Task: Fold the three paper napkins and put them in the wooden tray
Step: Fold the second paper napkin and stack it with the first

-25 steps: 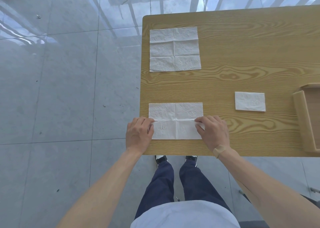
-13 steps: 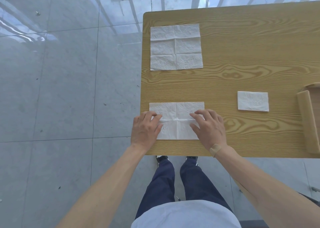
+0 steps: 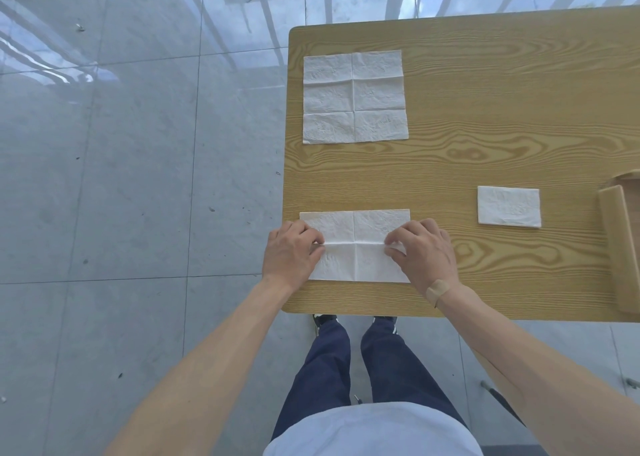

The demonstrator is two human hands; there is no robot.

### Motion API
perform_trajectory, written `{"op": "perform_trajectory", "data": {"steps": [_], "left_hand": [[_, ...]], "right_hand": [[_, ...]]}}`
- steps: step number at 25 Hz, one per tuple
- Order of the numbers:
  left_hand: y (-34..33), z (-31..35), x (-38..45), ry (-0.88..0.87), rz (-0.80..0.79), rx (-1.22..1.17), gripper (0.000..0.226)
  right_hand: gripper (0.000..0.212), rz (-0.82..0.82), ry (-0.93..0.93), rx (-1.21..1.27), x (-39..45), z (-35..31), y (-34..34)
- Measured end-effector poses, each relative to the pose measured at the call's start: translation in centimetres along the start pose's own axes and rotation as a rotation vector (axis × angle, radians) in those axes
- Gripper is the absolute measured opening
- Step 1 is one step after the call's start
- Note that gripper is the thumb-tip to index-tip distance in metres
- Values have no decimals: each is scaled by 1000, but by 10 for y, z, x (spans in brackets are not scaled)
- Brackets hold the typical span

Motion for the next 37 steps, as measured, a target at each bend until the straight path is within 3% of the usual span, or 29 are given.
{"op": "perform_trajectory", "data": {"steps": [8,18,21,29,37], "left_hand": [[10,5,4,-31,18,-38,5],[61,29,9,-220,306,27,6],[56,37,-4,-305,357,92,6],[8,38,-44,-362,270,138,9],[-7,34,-50,-342,265,154,4]], "right_hand": [[2,-34,1,30,3,-1,7],[8,256,81,124,3,-9,60],[9,276,96,116,-9,-7,56],[19,237,122,26,-49,5,14],[22,336,123,35,-58,12,-6]]}}
Point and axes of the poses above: each hand's wrist, its own x-axis towards the middle knuckle, its own y-axis out of the back of the hand, z = x × y, the point moved 10 cm from there along x, towards the middle knuckle, and after that the axes turned 13 degrees about -y, right-handed, at the moved point
